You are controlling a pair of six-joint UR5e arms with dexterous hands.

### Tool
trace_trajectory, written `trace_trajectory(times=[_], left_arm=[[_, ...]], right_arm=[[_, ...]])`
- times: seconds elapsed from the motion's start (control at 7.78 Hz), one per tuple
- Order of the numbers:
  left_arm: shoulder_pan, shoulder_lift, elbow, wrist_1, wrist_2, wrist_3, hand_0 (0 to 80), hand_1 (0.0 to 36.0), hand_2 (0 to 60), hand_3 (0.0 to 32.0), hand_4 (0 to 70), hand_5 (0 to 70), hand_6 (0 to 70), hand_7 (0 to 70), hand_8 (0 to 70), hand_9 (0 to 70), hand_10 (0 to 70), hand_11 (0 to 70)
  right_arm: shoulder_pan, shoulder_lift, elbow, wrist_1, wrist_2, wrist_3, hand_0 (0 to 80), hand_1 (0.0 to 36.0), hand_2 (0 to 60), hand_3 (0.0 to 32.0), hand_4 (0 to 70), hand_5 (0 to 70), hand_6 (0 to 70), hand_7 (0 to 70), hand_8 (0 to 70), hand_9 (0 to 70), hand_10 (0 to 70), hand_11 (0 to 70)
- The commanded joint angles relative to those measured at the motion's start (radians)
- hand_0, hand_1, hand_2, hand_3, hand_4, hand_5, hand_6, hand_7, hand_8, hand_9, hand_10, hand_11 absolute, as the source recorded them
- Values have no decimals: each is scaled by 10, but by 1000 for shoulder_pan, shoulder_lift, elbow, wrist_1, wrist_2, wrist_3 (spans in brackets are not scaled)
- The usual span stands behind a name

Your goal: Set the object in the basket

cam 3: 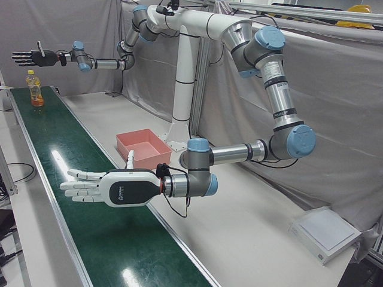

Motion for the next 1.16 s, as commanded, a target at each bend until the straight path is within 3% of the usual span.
trace_trajectory(times=[0.0,1.03], left_arm=[[-1,0,0,0,0,0,588,40,0,6,111,142,16,3,39,46,57,97],[-1,0,0,0,0,0,593,36,0,4,114,141,14,2,44,50,51,89]], right_arm=[[0,0,0,0,0,0,0,0,0,0,0,0,0,0,0,0,0,0],[0,0,0,0,0,0,0,0,0,0,0,0,0,0,0,0,0,0]])
